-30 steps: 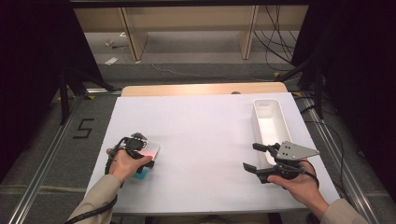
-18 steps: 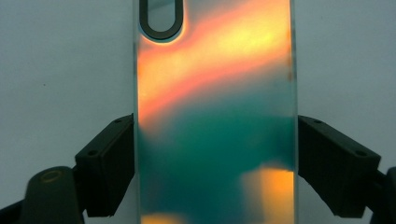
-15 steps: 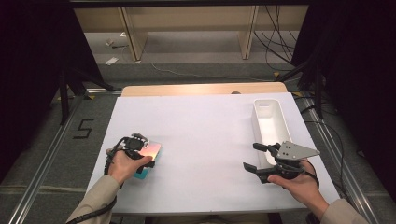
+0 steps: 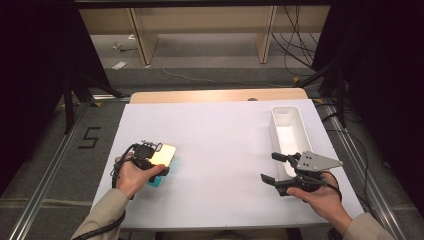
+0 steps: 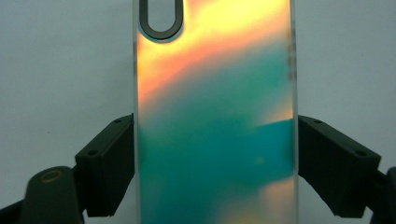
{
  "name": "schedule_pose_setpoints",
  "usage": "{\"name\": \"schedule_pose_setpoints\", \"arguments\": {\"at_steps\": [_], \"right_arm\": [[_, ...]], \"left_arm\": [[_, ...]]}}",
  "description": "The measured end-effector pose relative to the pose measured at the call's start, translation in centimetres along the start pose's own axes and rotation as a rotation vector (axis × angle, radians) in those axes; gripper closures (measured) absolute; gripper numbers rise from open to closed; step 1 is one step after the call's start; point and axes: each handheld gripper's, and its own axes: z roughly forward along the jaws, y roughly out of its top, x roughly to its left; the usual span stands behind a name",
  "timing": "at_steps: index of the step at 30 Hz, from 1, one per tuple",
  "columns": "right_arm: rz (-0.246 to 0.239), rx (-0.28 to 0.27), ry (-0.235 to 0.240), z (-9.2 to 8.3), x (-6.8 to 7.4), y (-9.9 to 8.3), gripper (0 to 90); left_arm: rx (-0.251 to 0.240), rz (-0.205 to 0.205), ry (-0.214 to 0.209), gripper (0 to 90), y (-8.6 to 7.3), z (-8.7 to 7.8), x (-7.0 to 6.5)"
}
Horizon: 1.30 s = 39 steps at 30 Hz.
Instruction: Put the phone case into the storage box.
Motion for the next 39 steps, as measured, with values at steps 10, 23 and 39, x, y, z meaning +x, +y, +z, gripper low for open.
{"name": "schedule_pose_setpoints", "arguments": {"at_steps": [10,23,39], "right_arm": [[-0.001,-0.003,-0.01,0.0,0.0,0.0,17.8],[0.002,-0.008,-0.027,-0.1,-0.1,0.2,16.7],[0.02,-0.02,-0.067,0.0,-0.5,0.5,10.2]], "left_arm": [[-0.085,0.026,-0.014,17.3,0.2,-0.5,-0.4],[-0.157,0.044,-0.024,17.3,0.4,-1.0,-1.1],[-0.243,0.071,-0.039,17.3,0.8,-1.8,-1.9]]}}
